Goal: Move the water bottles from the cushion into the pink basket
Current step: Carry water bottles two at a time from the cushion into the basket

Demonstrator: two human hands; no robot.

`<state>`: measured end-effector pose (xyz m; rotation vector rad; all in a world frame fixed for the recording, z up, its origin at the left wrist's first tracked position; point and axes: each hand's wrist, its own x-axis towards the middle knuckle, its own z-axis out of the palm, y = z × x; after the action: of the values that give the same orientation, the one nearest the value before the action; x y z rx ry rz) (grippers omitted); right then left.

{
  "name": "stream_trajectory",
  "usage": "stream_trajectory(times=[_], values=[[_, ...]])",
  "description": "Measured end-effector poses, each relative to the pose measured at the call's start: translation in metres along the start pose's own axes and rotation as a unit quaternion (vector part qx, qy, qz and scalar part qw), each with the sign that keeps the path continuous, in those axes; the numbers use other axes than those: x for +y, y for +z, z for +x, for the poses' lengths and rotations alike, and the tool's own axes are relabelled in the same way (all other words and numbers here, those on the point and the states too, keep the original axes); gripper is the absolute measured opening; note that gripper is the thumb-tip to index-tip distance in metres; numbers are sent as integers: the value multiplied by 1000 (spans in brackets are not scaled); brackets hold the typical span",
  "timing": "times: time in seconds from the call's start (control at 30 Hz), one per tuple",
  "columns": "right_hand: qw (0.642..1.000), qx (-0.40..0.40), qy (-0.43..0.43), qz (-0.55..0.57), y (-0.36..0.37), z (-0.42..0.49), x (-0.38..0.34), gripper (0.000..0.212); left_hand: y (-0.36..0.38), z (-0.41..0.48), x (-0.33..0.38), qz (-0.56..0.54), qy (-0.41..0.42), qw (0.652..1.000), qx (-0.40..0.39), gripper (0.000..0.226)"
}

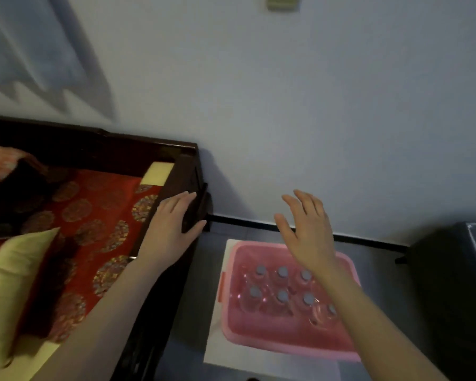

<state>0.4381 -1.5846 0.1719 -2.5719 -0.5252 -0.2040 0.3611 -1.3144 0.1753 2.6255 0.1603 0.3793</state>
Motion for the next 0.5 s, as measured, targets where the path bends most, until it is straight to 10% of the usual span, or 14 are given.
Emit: stream_trajectory(times=[0.5], values=[[960,-60,-250,107,85,-56,-381,49,-293,-287,-194,66,-233,944,225,78]])
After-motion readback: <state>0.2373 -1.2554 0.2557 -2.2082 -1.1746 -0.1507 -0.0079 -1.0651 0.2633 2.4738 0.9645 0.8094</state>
